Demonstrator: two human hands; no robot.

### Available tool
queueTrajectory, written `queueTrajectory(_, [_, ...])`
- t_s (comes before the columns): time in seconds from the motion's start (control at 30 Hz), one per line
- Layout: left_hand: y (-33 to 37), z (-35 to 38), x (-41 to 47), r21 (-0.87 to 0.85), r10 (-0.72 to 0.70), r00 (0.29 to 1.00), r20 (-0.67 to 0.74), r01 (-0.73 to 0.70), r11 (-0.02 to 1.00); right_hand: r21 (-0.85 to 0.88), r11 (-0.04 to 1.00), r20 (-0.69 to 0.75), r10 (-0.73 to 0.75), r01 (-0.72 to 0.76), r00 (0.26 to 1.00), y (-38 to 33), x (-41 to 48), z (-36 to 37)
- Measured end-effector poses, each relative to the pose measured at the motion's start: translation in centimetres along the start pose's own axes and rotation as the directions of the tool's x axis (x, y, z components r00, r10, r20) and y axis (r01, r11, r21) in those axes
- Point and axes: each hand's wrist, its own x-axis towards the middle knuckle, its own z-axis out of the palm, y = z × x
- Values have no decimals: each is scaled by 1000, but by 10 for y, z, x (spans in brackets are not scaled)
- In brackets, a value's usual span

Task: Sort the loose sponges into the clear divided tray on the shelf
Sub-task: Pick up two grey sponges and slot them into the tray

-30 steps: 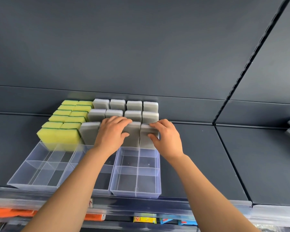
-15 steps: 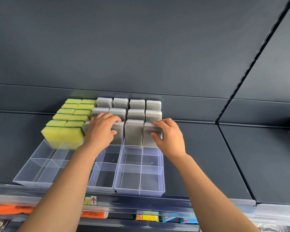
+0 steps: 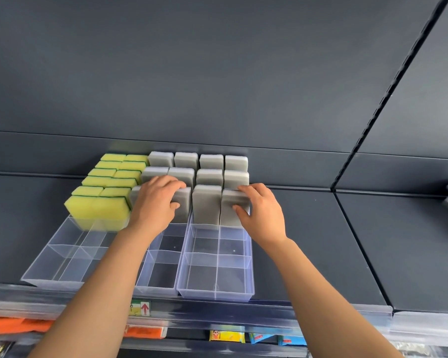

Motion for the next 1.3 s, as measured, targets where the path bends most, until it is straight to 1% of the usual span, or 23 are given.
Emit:
queueTrajectory(0.27, [8, -7, -2, 34, 30, 1000, 2, -30, 999, -75, 997, 30, 2, 0, 1000, -2, -4, -2])
queueTrajectory(0.53, [39, -11, 6, -16, 165, 984, -64, -166, 986, -178, 982, 34, 72, -65, 997, 2, -17, -16])
queueTrajectory(0.7, [76, -6, 11, -26, 283, 957, -61, -285, 958, -320, 938, 33, 153, -134, 988, 19, -33, -37])
queueTrajectory(0.83, [115, 4, 13, -14, 381, 924, -25, -381, 924, -411, 887, 21, 239, -210, 971, 37, -53, -56])
queueTrajectory(0.93, [145, 18, 15, 32, 445, 895, 41, -446, 894, -458, 852, 11, 291, -254, 957, 52, -68, -72])
queueTrajectory(1.07, [189, 41, 16, 57, 485, 866, 123, -494, 867, -490, 808, -13, 369, -328, 929, 80, -92, -102])
queueTrajectory(1.3, [275, 82, 9, 32, 560, 806, 193, -575, 817, -515, 729, -77, 486, -452, 871, 141, -139, -162])
